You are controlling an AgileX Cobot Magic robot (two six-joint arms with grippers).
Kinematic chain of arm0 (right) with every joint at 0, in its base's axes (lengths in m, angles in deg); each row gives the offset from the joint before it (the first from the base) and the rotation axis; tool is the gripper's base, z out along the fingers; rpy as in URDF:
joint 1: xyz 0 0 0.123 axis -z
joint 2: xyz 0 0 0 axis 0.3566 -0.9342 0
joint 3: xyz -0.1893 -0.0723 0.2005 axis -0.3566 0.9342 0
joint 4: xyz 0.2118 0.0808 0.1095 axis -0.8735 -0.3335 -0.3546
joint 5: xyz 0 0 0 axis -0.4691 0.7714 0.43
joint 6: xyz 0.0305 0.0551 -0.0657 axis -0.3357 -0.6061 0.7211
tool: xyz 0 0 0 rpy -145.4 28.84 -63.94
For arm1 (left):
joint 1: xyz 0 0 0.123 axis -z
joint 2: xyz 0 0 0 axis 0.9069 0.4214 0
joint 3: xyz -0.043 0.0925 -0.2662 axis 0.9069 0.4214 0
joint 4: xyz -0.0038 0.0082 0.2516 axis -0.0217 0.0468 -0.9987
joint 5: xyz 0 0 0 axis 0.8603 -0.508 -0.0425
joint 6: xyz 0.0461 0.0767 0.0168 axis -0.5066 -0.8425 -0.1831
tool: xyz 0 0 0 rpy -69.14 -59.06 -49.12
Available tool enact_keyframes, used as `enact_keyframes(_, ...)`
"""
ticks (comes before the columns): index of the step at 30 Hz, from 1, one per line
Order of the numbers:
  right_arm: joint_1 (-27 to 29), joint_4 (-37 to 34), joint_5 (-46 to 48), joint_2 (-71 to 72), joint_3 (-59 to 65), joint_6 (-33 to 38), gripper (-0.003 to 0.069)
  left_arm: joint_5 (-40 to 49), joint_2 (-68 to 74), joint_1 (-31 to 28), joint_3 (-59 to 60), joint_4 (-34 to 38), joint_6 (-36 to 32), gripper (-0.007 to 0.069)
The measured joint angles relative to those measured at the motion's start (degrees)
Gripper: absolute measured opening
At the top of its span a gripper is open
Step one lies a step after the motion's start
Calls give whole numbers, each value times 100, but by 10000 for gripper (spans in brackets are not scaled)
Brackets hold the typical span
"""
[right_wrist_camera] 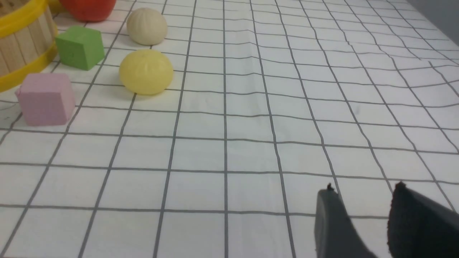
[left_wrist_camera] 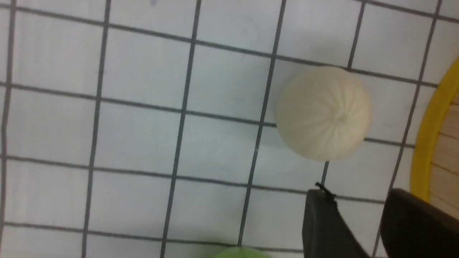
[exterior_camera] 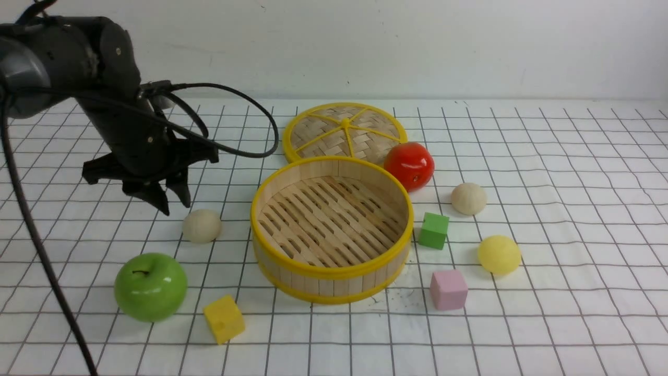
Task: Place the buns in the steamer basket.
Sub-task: Use the left arm to grab a steamed stuffed bun
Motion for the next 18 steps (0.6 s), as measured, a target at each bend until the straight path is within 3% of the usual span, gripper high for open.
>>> enact_keyframes(18,0,0,0,0,0,0,239,-512,787,183,-448,-478,104,238)
